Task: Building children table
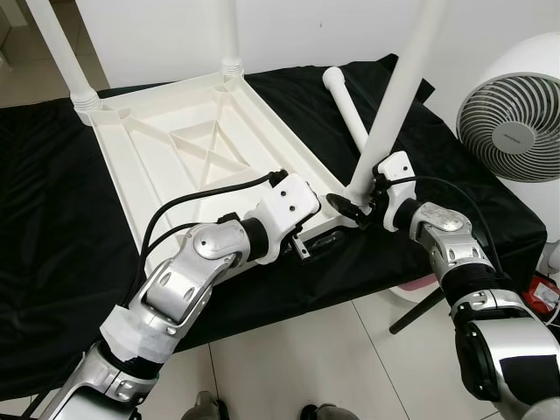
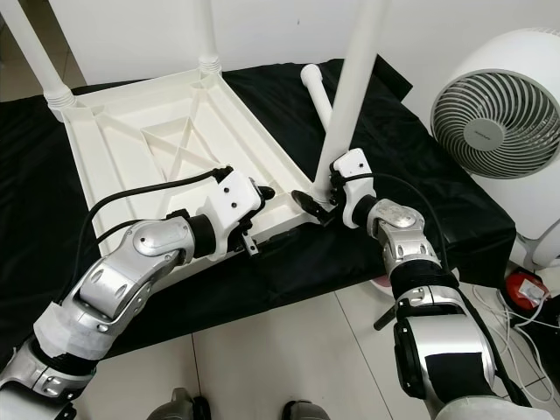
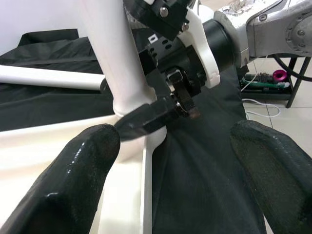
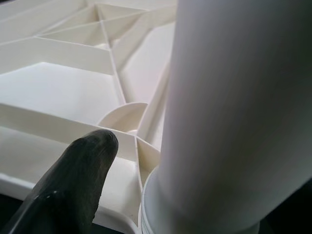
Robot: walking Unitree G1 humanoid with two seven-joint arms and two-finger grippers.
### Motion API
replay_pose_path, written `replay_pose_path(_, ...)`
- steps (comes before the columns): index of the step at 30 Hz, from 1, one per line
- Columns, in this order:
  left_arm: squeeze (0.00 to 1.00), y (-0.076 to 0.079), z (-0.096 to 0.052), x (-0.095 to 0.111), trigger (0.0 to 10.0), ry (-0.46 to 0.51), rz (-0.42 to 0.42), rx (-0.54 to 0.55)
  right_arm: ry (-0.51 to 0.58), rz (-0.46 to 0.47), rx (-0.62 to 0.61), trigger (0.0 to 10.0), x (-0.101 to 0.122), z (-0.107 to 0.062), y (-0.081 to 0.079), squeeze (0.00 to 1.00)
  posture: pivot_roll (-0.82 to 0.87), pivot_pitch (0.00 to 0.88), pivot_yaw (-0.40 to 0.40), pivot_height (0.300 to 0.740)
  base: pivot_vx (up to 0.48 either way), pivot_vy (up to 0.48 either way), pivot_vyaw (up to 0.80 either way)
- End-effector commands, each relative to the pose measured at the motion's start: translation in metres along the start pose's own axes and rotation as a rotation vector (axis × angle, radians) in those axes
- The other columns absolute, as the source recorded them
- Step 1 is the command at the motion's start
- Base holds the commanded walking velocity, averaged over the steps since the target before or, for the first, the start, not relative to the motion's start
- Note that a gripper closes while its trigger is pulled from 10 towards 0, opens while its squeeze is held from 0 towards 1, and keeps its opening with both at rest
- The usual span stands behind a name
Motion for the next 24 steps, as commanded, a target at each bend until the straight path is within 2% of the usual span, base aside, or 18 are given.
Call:
replay_pose_path(1,0.00,0.007,-0.001,-0.004,10.0,-0.019,-0.008,-0.055,0.009,0.000,0.062,10.0,-0.001,0.005,-0.012,0.00,-0.05,0.093,0.008,0.740,0.000,0.000,0.00)
replay_pose_path(8,0.00,-0.005,-0.006,-0.006,10.0,-0.028,-0.010,0.019,0.080,0.029,0.149,10.0,0.003,0.009,-0.038,0.00,-0.05,0.094,0.002,0.740,0.000,0.000,0.00)
replay_pose_path(13,0.00,-0.011,-0.007,-0.009,10.0,-0.043,-0.032,0.062,0.092,0.039,0.166,10.0,0.003,0.007,-0.044,0.00,-0.05,0.094,0.000,0.740,0.000,0.000,0.00)
replay_pose_path(17,0.00,-0.019,-0.009,-0.013,10.0,-0.065,-0.052,0.119,0.100,0.053,0.124,10.0,0.001,0.000,-0.039,0.00,-0.05,0.092,-0.001,0.740,0.000,0.000,0.00)
replay_pose_path(24,0.00,-0.018,-0.012,-0.018,10.0,-0.083,-0.047,0.125,0.151,0.080,-0.005,10.0,0.008,-0.005,-0.025,0.00,-0.06,0.093,0.001,0.740,0.000,0.000,0.00)
Point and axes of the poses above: a point about 5 cm out from each wrist's last joint towards the gripper, its own z axis pointing out of the wrist towards the gripper, its own x axis along the axis of the wrist's last joint, y = z × x, the point moved 3 cm from there along z, pointing out of the wrist towards the gripper, and after that the axes turned 4 degrees about -z, right-handed, at the moved point
